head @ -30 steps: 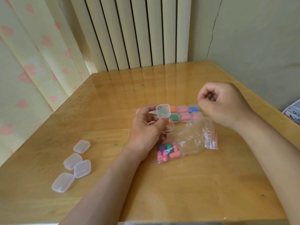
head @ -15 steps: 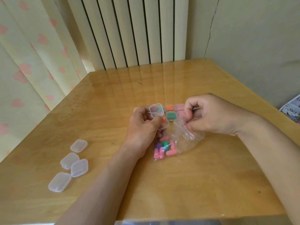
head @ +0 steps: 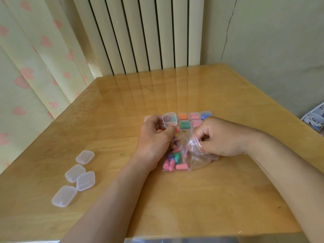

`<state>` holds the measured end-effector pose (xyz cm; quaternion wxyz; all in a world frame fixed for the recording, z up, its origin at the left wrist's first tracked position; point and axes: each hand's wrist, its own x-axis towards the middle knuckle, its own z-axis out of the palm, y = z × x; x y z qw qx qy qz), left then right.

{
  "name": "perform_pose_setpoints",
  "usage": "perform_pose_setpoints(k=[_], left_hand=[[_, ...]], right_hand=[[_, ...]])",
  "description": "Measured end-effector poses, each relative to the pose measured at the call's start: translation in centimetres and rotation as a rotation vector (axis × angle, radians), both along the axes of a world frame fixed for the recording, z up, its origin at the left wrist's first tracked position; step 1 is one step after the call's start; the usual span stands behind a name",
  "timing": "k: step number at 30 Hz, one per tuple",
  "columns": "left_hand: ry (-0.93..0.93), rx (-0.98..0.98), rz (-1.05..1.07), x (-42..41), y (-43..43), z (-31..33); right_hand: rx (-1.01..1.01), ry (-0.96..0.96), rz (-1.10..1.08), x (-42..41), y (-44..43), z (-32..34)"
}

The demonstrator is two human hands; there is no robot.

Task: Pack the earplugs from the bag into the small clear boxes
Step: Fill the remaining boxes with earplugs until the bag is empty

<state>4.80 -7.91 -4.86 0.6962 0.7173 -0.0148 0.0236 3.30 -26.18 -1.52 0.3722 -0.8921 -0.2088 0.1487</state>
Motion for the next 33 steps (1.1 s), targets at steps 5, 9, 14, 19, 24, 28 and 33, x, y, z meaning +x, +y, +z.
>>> perform_pose_setpoints(k=[5,9,14,19,24,28,33], left_hand=[[0.002,0.003,-0.029,0.0,-0.1,0.0],[-0.007,0.017,-0.042,-0.1,-0.1,0.1],[-0.001,0.017,-0.041,-0.1,-0.1,0.2],[-0.002,0.015,-0.028,-0.3,-0.1,0.2],[-0.014,0.046,-0.028,-0.3,-0.1,0.3],[-0.005,0.037,-0.032,-0.2,0.1,0.2],[0.008,-0.007,-0.007,0.0,0.2,0.2]], right_hand=[[0.043,-0.019,-0.001,0.1,0.6,-0.6],[0.000,-0.055,-0.005,0.2,0.8,-0.9],[-0.046,-0.111,-0.008,0.3,0.9,-1.1],[-0.011,-0.084,-0.019,0.5,0.4,-1.0],[0.098,-0.147,-0.036,0.4,-0.4,0.0],[0.311,-0.137,-0.120,0.4,-1.3,1.2],[0.721,-0.195,-0.305,0.6,-1.7,2.1]])
